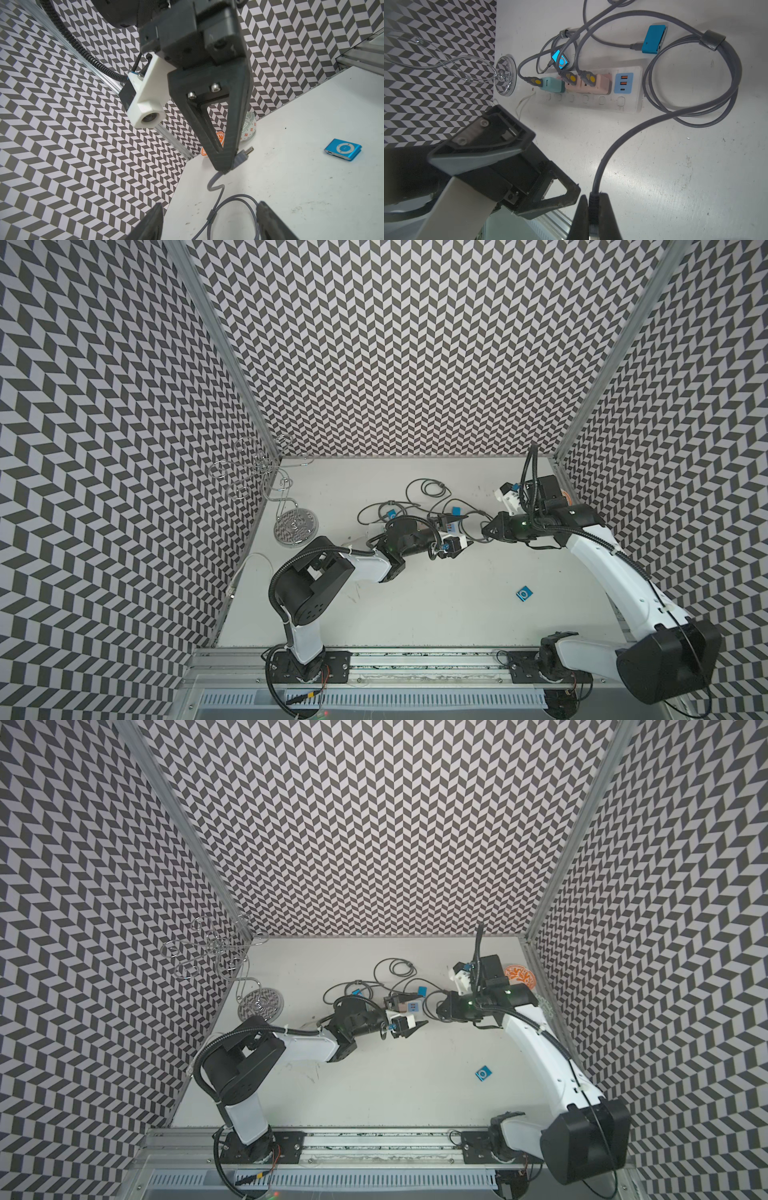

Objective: Charge mp3
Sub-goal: Pick up the charging cable from the center of the board.

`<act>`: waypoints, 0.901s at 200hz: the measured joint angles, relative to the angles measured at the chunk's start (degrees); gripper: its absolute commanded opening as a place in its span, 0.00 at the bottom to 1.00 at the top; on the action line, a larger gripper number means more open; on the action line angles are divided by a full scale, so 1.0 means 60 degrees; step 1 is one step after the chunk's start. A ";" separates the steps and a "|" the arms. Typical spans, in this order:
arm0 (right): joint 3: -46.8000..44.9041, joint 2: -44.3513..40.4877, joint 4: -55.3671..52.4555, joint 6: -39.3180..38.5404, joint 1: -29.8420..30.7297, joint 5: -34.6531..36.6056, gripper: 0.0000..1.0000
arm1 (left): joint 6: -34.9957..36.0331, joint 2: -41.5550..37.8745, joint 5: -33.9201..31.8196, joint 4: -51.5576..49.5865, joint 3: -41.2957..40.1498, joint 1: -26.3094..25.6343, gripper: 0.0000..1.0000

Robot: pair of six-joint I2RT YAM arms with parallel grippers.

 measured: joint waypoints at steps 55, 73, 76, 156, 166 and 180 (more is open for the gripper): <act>0.0062 -0.0495 -0.0652 0.0124 0.0000 -0.0226 0.00 | 0.0073 0.0852 0.0415 0.0255 0.0514 -0.0040 0.66; 0.0058 -0.0696 -0.0794 0.0204 0.0000 -0.0270 0.00 | 0.0106 0.1005 0.0495 0.0248 0.0714 -0.0124 0.63; 0.0058 -0.0732 -0.0816 0.0211 0.0000 -0.0270 0.00 | 0.0106 0.1024 0.0514 0.0255 0.0743 -0.0146 0.62; -0.0211 -0.1042 -0.0973 0.0248 0.0025 -0.0484 0.00 | 0.0255 0.1147 0.0408 0.0288 0.0958 -0.0688 0.53; -0.0280 -0.1042 -0.0987 0.0244 0.0040 -0.0510 0.00 | 0.0248 0.1162 0.0379 0.0291 0.0965 -0.0688 0.50; -0.0346 -0.1042 -0.1009 0.0233 0.0051 -0.0554 0.00 | 0.0266 0.1180 0.0372 0.0291 0.0973 -0.0688 0.38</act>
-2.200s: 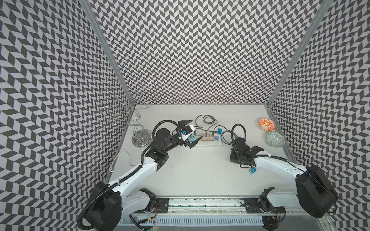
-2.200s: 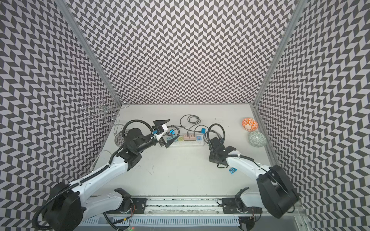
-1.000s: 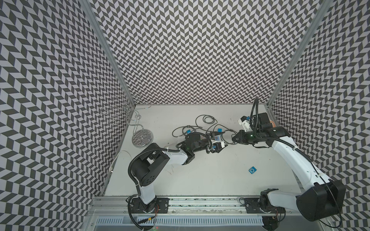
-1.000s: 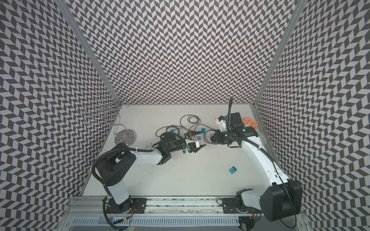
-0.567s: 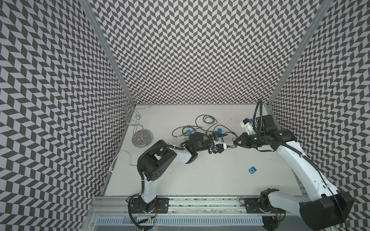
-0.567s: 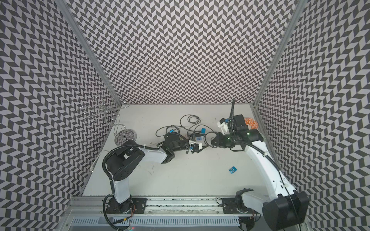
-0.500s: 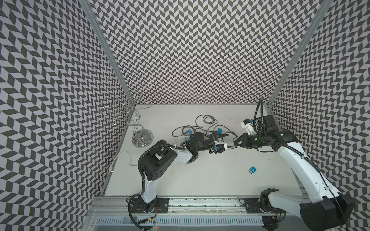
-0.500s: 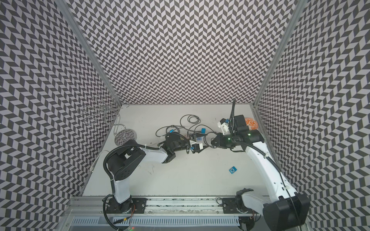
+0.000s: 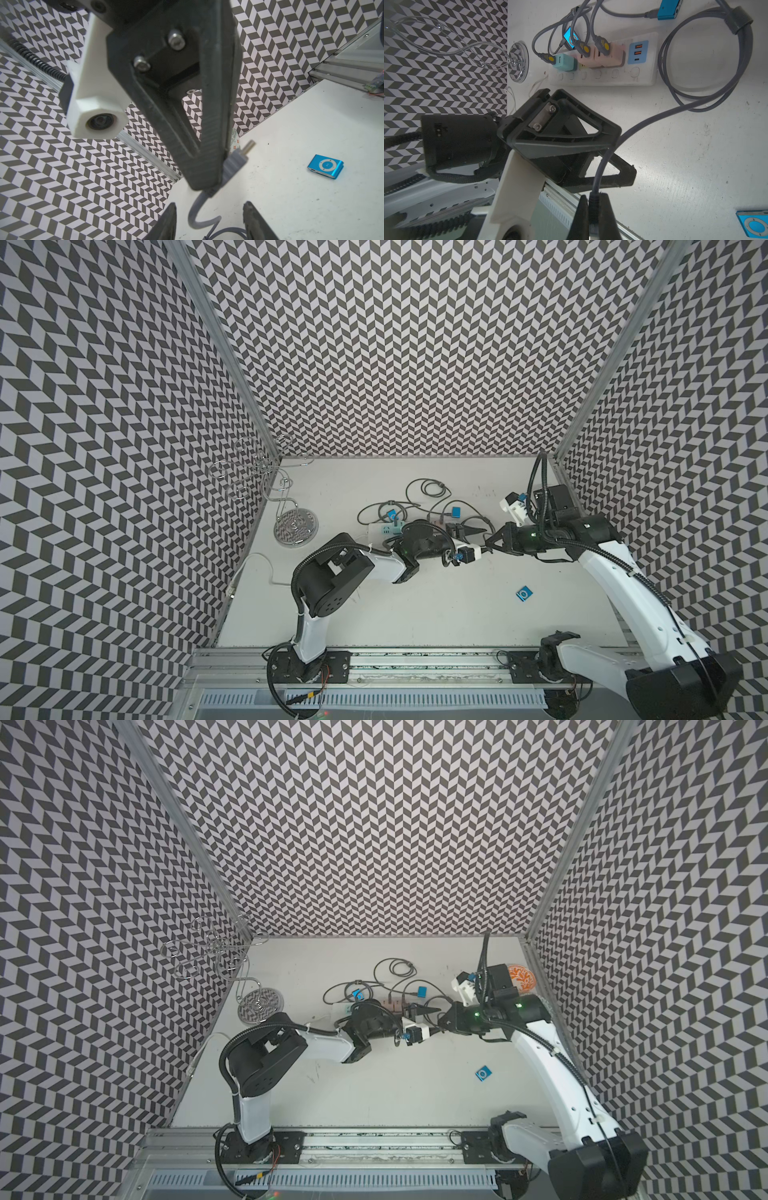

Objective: Charge mp3
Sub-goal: Pick up the charging cable from the center of the board.

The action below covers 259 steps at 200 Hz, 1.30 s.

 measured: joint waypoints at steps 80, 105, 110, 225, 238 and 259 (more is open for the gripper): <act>-0.0011 0.0000 0.0011 -0.0007 0.0040 -0.0117 0.04 | 0.0229 0.0018 -0.0102 -0.0262 0.0280 -0.0044 0.00; 0.0004 0.0036 0.0022 -0.0033 0.0040 -0.0091 0.28 | 0.0240 -0.0004 -0.0164 -0.0517 0.0284 -0.0051 0.00; 0.0025 0.0062 0.0044 -0.0040 0.0040 -0.0087 0.34 | 0.0233 -0.0015 -0.0208 -0.0641 0.0284 -0.0058 0.00; -0.2025 -0.3286 0.4554 -0.2390 -0.0058 0.2036 0.52 | -0.1373 -0.2433 -0.0047 -0.5450 0.0295 0.1013 0.00; -0.2572 -0.3763 0.5169 -0.3020 -0.0073 0.1592 0.51 | -0.1563 -0.2601 0.0098 -0.5905 0.0295 0.1217 0.00; -0.2830 -0.3836 0.5770 -0.3971 -0.0076 0.0353 0.50 | -0.1647 -0.2670 0.0273 -0.6779 0.0397 0.1341 0.00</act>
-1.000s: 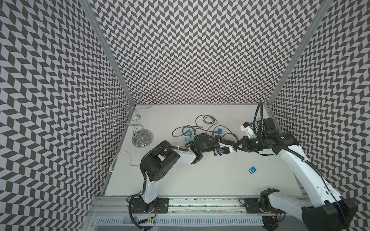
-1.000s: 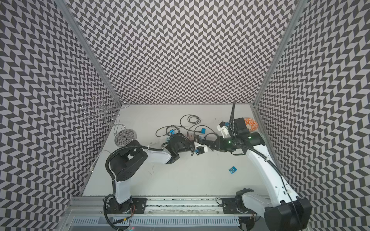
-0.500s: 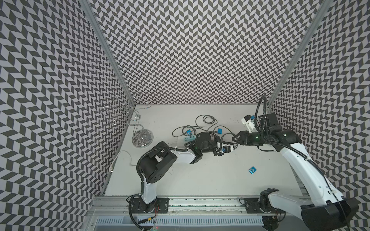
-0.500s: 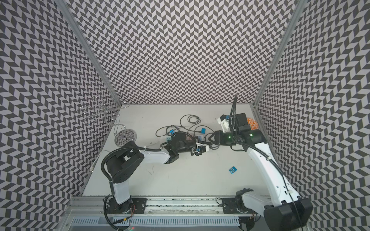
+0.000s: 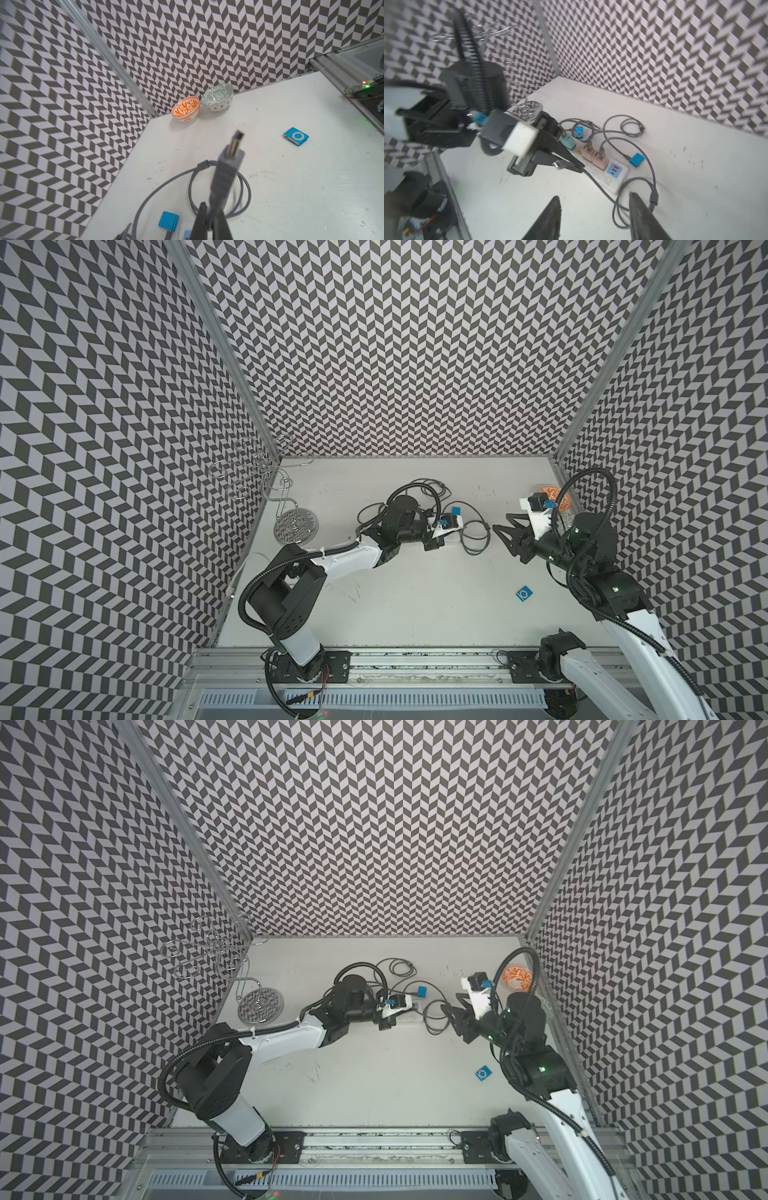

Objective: Charge mp3
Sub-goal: Pick up the charging cable from the center of the board.

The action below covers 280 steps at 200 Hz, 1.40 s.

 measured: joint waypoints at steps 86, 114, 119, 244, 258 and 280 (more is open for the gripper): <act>-0.0244 0.1526 0.0259 -0.2634 0.0160 -0.2204 0.43 | -0.0080 0.0004 0.0820 -0.1905 0.0852 0.0040 0.00; -0.0441 0.1606 0.0670 -0.2681 0.0437 -0.2262 0.43 | -0.0102 0.0004 0.0892 -0.2069 0.0994 0.0044 0.00; -0.0444 0.1668 0.0707 -0.2685 0.0506 -0.2269 0.43 | -0.0102 0.0004 0.0896 -0.2087 0.0994 0.0044 0.00; -0.0474 0.2594 0.1657 -0.2484 0.1246 -0.1843 0.18 | -0.0084 0.0004 0.0612 -0.2422 0.0994 0.0036 0.00; -0.0474 0.2637 0.1719 -0.2470 0.1249 -0.1800 0.13 | -0.0066 0.0004 0.0561 -0.2422 0.0994 0.0029 0.00; -0.0474 0.2674 0.1756 -0.2430 0.1253 -0.1628 0.13 | -0.0044 0.0004 0.0466 -0.2459 0.0994 0.0015 0.00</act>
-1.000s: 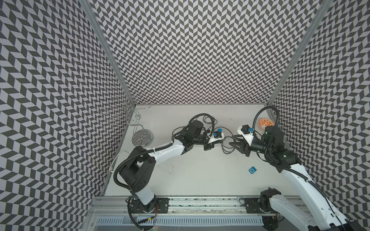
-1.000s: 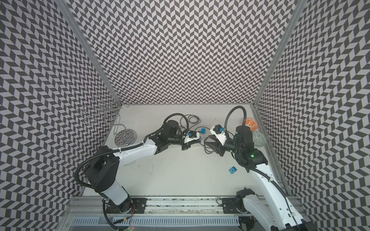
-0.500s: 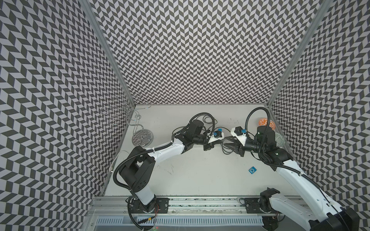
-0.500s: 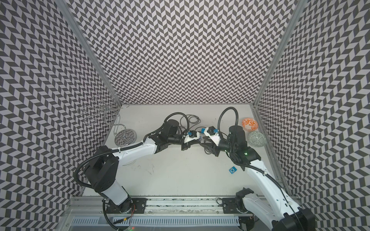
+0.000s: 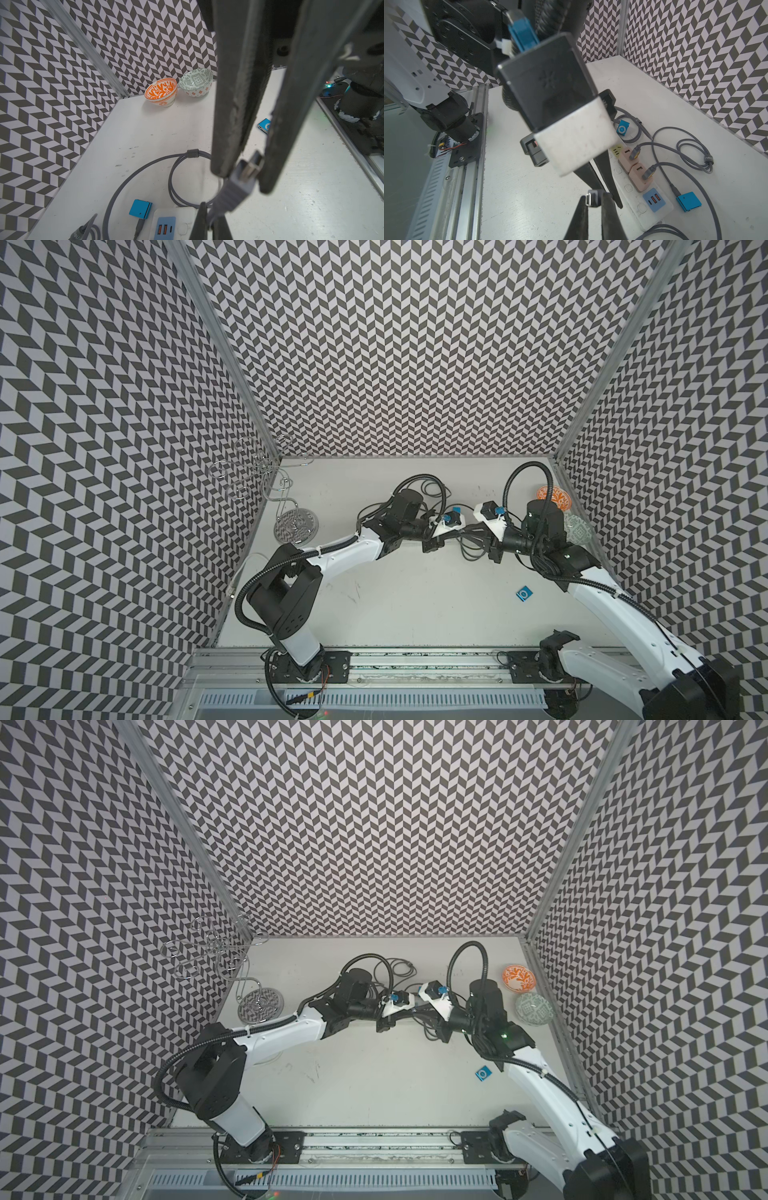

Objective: Charge mp3
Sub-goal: Pick up the charging cable from the center of the board.

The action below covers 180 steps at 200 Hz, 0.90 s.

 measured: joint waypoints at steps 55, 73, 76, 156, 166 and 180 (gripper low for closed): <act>0.0000 0.0186 0.0073 0.0164 0.0036 0.0306 0.18 | 0.0131 0.0000 -0.0280 -0.0106 0.0000 -0.0149 0.00; 0.0000 0.0208 0.0073 0.0178 0.0055 0.0357 0.15 | 0.0160 0.0000 -0.0346 -0.0131 0.0022 -0.0171 0.00; 0.0000 0.0208 0.0073 0.0193 0.0055 0.0357 0.14 | 0.0160 0.0000 -0.0346 -0.0153 0.0040 -0.0171 0.00; -0.0007 0.0204 0.0339 0.0903 -0.0022 0.0630 0.00 | -0.0277 -0.0248 -0.1005 0.0714 -0.0204 -0.0175 0.55; 0.0047 0.0219 0.0299 0.1133 -0.0102 0.0586 0.00 | -0.0346 -0.0619 -0.1217 0.1271 -0.0674 -0.0175 0.59; 0.0240 0.0310 0.0295 0.1552 -0.0273 0.0390 0.00 | -0.0517 -0.1249 -0.1497 0.2277 -0.1497 -0.0164 0.59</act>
